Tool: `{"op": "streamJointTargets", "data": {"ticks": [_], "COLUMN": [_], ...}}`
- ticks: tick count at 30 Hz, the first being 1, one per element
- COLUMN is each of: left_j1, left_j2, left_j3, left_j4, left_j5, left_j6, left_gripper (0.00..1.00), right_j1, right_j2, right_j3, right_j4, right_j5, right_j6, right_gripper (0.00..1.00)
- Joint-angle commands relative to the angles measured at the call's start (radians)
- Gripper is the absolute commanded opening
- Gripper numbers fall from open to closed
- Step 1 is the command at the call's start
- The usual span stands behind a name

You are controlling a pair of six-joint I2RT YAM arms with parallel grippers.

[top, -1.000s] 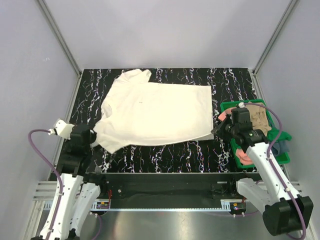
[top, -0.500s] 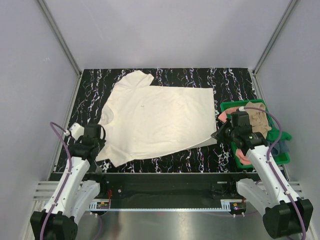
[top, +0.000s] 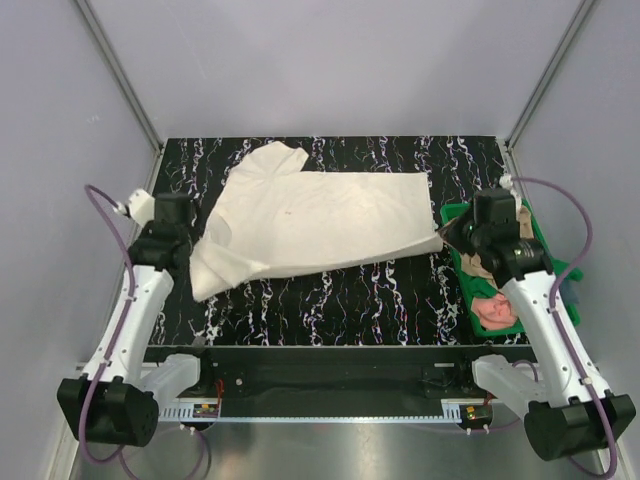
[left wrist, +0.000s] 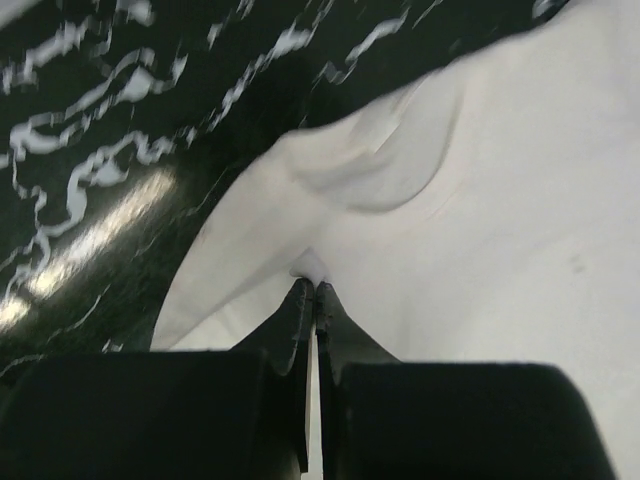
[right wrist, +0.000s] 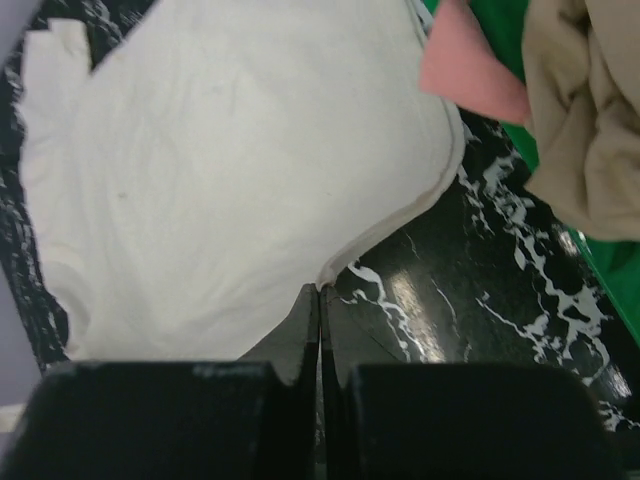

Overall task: Fold and stack the t-shirts
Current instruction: Flatten the tshirt out

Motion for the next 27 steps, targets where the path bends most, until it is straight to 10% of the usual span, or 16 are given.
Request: {"op": "streamJointTargets", "data": {"ticks": [1,13,22,27], "left_j1": [0.015,0.014,0.014,0.014], "left_j2": [0.007,-0.241,-0.308,-0.315], "left_j3": [0.274,0.697,0.953,0.971], "left_j4": [0.113,0.061,-0.325,-0.356], "left_j5": [-0.088,-0.003,0.209,0.035], "left_j6": [0.099,0.153,0.06,0.109], "left_gripper": [0.0,0.0,0.0,0.0], "right_j1": [-0.004,-0.004,-0.004,-0.005], "right_j2": [0.089,-0.07,-0.264,-0.218], "right_j3": [0.243,0.725,0.878,0.879], "right_j4": [0.132,-0.021,-0.282,-0.291], "right_j5": [0.081,-0.11,-0.167,-0.176], "right_j6": [-0.051,-0.048,0.102,0.104], "right_gripper": [0.0,0.0,0.0,0.0]}}
